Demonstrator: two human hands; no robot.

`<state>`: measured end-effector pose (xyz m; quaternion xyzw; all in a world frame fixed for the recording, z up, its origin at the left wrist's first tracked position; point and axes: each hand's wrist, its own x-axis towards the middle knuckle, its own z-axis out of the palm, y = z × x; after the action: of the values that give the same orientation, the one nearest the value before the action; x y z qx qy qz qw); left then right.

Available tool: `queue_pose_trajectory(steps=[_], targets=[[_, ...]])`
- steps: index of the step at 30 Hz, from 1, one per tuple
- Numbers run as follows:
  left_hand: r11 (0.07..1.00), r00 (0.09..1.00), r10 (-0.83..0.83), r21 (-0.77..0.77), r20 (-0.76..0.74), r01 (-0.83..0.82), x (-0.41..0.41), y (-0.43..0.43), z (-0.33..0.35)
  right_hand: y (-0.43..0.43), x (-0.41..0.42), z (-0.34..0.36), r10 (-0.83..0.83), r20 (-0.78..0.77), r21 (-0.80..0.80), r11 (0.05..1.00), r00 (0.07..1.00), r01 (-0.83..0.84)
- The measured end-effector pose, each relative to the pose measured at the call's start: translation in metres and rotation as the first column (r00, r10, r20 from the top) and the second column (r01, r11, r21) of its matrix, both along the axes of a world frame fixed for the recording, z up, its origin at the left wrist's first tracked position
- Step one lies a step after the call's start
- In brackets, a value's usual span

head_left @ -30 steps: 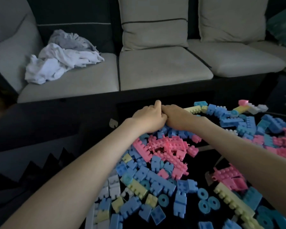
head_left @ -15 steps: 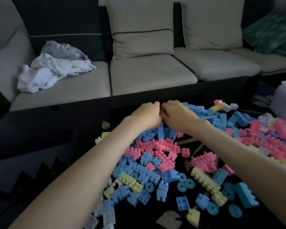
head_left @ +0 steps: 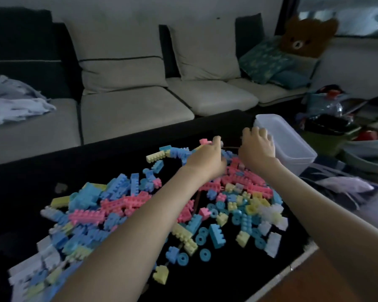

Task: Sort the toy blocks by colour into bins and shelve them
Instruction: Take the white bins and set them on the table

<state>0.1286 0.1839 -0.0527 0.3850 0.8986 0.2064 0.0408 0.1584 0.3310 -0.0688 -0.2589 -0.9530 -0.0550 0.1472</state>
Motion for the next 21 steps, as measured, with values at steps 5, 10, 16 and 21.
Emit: queue_pose_trajectory(steps=[5, 10, 16, 21], targets=[[0.994, 0.996, -0.034, 0.097, -0.079, 0.041, 0.022, 0.025, 0.002, 0.042, 0.020, -0.007, -0.277, 0.021, -0.085, 0.957, 0.961, 0.278], [0.984, 0.994, -0.036, 0.172, -0.101, 0.053, 0.032, 0.028, 0.004, 0.046, 0.025, -0.018, -0.302, 0.002, -0.239, 0.926, 0.953, 0.294], [0.987, 0.988, -0.020, 0.156, -0.155, 0.044, 0.036, 0.016, 0.016, 0.032, 0.037, -0.001, -0.239, -0.072, -0.079, 0.969, 0.968, 0.234], [0.981, 0.969, 0.038, 0.194, -0.244, 0.011, 0.043, 0.002, 0.032, -0.003, 0.045, 0.030, -0.104, -0.158, 0.061, 0.991, 0.982, 0.115]])
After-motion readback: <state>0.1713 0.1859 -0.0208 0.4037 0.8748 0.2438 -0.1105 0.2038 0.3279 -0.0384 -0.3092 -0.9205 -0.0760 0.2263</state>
